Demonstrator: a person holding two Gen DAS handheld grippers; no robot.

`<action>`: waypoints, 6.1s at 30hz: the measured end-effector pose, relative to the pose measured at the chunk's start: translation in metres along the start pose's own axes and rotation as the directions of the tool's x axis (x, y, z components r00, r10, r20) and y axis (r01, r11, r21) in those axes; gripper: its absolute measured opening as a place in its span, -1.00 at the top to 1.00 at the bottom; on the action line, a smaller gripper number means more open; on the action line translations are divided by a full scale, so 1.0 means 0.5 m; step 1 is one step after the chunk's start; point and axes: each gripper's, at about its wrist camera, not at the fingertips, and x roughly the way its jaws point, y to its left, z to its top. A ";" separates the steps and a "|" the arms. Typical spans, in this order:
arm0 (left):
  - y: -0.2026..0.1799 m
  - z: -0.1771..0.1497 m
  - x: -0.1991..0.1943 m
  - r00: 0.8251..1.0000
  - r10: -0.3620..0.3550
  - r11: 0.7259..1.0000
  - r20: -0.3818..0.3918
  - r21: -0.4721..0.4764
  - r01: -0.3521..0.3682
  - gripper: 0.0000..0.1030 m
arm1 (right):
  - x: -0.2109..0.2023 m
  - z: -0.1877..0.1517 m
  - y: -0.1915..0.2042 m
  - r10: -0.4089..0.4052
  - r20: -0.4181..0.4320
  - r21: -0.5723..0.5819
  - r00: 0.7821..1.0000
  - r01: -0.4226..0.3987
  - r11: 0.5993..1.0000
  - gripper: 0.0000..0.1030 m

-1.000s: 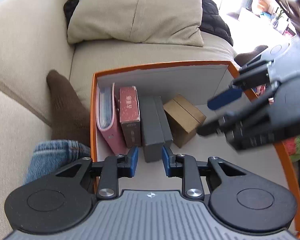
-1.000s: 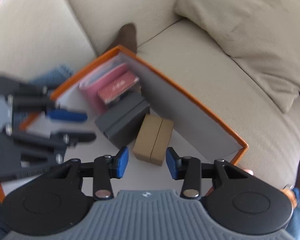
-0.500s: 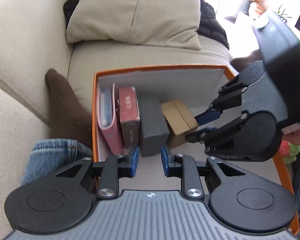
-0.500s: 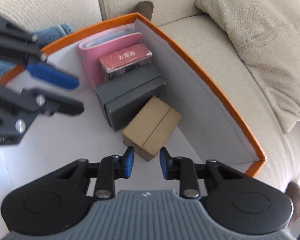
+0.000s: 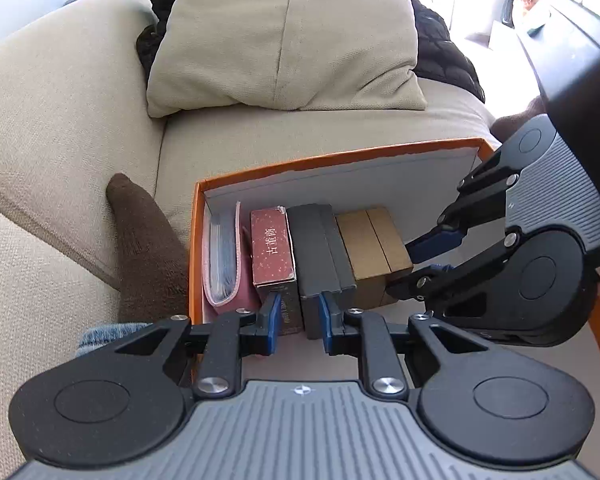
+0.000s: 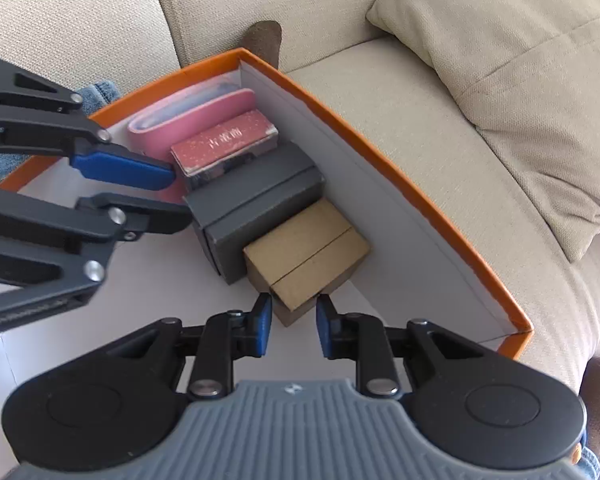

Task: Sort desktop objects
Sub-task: 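Move both tools out of the shoebox back toward the toy pile, then grasp the white lotion tube with the left tool while the right tool grasps the pink-green fluffy ball, then lift and carry the lotion tube and fluffy ball over the shoebox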

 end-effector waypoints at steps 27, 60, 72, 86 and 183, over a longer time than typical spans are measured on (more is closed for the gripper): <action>-0.400 -0.041 -0.195 0.968 -0.243 0.904 0.060 0.377 0.203 0.55 | -0.259 -0.439 -0.116 -0.082 0.088 0.454 0.993 0.033 0.890 0.52; -0.686 -0.248 0.068 0.992 0.100 0.345 0.078 0.932 -0.108 0.02 | -0.212 -0.577 -0.150 -0.124 0.109 0.417 0.986 0.068 0.907 0.22; -0.683 -0.208 0.067 0.985 0.097 0.477 0.142 0.862 -0.171 0.72 | -0.214 -0.576 -0.150 -0.098 0.099 0.394 0.990 0.052 0.918 0.13; -0.515 -0.107 -0.082 0.994 -0.032 0.933 0.103 0.359 -0.008 0.86 | -0.161 -0.523 -0.139 -0.102 -0.012 0.298 0.995 0.100 0.949 -0.03; -0.069 0.080 0.017 0.974 -0.198 0.971 0.112 -0.111 0.210 0.91 | -0.179 -0.028 -0.075 0.057 0.224 0.264 0.973 -0.117 0.957 0.19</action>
